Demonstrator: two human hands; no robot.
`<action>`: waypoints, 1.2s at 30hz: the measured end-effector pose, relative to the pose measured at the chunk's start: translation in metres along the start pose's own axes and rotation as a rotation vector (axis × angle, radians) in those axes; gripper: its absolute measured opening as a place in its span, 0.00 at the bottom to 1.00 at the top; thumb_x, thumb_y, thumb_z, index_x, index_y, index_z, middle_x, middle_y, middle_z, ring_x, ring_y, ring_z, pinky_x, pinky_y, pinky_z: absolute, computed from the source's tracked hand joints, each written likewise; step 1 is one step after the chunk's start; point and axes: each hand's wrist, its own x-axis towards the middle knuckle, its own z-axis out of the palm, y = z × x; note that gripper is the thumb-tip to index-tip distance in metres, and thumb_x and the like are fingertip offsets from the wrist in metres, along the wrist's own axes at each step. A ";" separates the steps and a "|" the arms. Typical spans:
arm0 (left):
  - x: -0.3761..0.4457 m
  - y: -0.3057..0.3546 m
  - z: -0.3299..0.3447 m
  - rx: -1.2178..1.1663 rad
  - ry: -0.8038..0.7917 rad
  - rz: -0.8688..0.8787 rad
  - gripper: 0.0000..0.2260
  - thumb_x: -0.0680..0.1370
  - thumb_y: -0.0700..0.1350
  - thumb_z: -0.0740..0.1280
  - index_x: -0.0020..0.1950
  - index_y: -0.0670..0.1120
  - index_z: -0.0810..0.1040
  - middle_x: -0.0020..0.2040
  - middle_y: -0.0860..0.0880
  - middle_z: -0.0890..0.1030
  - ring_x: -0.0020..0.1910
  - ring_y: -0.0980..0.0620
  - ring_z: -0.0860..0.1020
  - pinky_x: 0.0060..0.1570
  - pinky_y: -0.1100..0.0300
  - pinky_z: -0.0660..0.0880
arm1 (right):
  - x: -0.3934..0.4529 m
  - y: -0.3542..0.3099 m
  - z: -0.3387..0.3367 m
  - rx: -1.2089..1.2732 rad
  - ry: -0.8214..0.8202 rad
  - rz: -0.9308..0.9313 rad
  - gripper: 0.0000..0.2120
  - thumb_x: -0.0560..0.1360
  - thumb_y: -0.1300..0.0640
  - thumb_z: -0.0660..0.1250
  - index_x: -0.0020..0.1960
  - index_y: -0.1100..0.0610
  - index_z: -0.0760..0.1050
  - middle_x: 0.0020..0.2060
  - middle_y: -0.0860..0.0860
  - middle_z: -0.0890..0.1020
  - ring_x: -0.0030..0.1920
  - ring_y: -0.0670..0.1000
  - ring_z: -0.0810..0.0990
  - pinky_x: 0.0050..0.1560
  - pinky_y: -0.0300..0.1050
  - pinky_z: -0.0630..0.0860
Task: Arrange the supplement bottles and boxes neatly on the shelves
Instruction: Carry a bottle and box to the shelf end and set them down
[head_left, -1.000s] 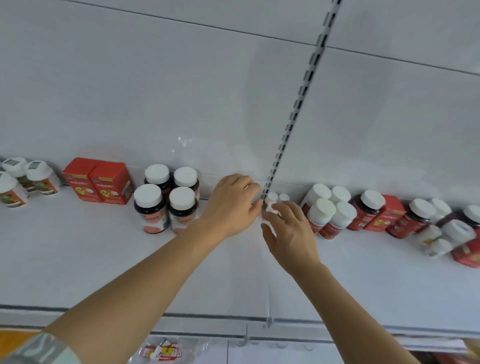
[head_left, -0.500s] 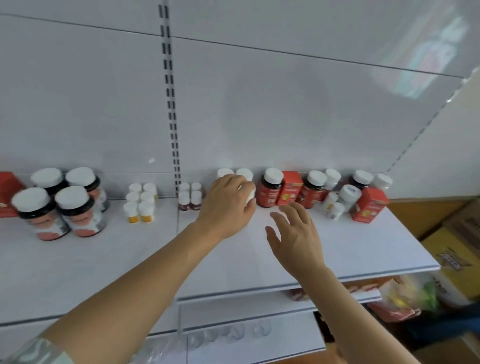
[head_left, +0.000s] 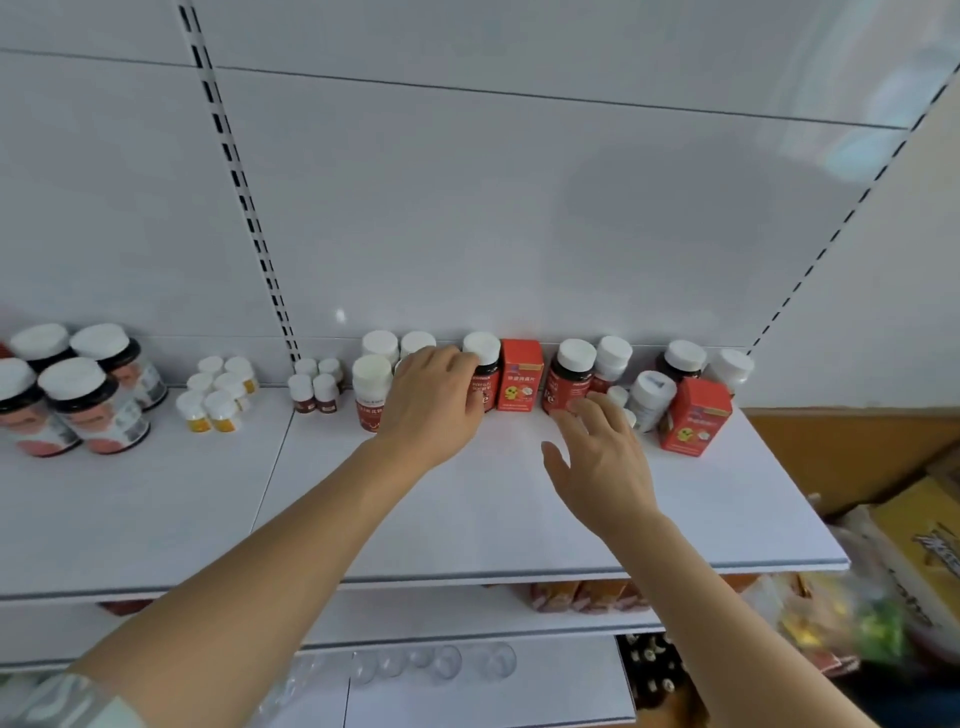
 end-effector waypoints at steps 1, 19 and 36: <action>0.005 -0.002 0.001 0.007 -0.003 -0.003 0.14 0.76 0.46 0.65 0.60 0.43 0.76 0.54 0.46 0.79 0.54 0.44 0.75 0.56 0.49 0.71 | 0.007 0.000 0.003 0.003 -0.012 -0.006 0.16 0.74 0.54 0.69 0.59 0.61 0.78 0.57 0.56 0.79 0.66 0.62 0.71 0.61 0.57 0.74; 0.076 -0.015 0.051 0.170 -0.128 -0.006 0.09 0.79 0.48 0.60 0.52 0.45 0.77 0.51 0.45 0.77 0.54 0.42 0.71 0.52 0.52 0.66 | 0.118 0.024 0.045 -0.225 -0.254 -0.147 0.22 0.77 0.56 0.61 0.70 0.56 0.68 0.72 0.54 0.66 0.76 0.60 0.55 0.74 0.52 0.54; 0.054 0.002 0.020 -0.258 0.028 -0.214 0.12 0.77 0.54 0.68 0.57 0.52 0.75 0.54 0.55 0.78 0.43 0.53 0.76 0.41 0.59 0.69 | 0.138 0.063 0.000 0.410 -0.263 -0.317 0.17 0.72 0.52 0.73 0.59 0.53 0.75 0.53 0.45 0.79 0.52 0.51 0.77 0.49 0.44 0.72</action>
